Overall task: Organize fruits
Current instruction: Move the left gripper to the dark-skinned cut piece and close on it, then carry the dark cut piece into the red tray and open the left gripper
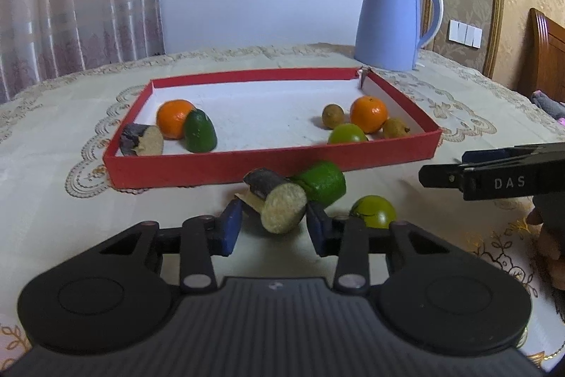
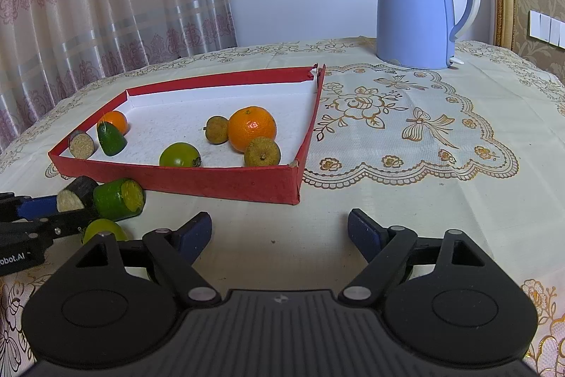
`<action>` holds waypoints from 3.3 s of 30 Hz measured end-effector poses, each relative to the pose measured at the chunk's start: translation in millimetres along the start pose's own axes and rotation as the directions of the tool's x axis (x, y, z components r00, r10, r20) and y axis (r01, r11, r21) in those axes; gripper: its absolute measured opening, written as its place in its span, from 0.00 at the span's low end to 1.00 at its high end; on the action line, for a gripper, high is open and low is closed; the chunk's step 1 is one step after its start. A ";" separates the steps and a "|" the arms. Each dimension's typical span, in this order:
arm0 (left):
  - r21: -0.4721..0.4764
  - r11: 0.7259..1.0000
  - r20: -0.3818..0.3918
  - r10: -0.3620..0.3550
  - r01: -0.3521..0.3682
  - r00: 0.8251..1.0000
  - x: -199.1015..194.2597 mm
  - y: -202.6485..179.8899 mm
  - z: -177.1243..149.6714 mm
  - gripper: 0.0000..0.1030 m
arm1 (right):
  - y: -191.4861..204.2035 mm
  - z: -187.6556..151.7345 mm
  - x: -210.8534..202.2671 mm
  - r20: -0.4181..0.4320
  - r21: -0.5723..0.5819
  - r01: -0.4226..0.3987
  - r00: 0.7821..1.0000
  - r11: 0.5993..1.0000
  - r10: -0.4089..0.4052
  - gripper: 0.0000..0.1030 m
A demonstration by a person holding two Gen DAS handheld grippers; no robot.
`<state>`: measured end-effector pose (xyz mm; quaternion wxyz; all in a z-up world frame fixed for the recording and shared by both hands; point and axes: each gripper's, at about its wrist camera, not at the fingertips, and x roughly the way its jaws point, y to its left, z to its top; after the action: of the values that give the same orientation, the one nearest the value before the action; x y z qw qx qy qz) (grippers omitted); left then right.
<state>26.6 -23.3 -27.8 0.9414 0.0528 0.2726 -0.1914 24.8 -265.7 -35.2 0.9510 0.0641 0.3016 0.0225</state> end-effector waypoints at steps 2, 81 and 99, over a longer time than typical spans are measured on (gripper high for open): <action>0.005 1.000 0.014 0.008 -0.008 1.000 -2.8 0.7 0.3 0.33 | 0.0 0.0 0.1 0.000 -0.001 0.000 1.000 1.000 0.000 0.82; 0.119 0.990 0.041 0.076 -0.080 0.996 -1.7 5.6 4.5 0.63 | 1.4 -0.9 1.8 -0.006 -0.012 0.008 1.000 1.000 -0.008 0.84; 0.079 0.993 0.082 0.082 -0.088 0.993 2.4 12.5 39.5 0.29 | 2.2 -0.7 1.9 -0.007 -0.013 0.008 1.000 1.000 -0.008 0.84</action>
<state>52.8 -20.7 4.2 0.9557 0.0956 0.2247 -0.1642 25.9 -263.2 -36.5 0.9505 0.0567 0.3049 0.0208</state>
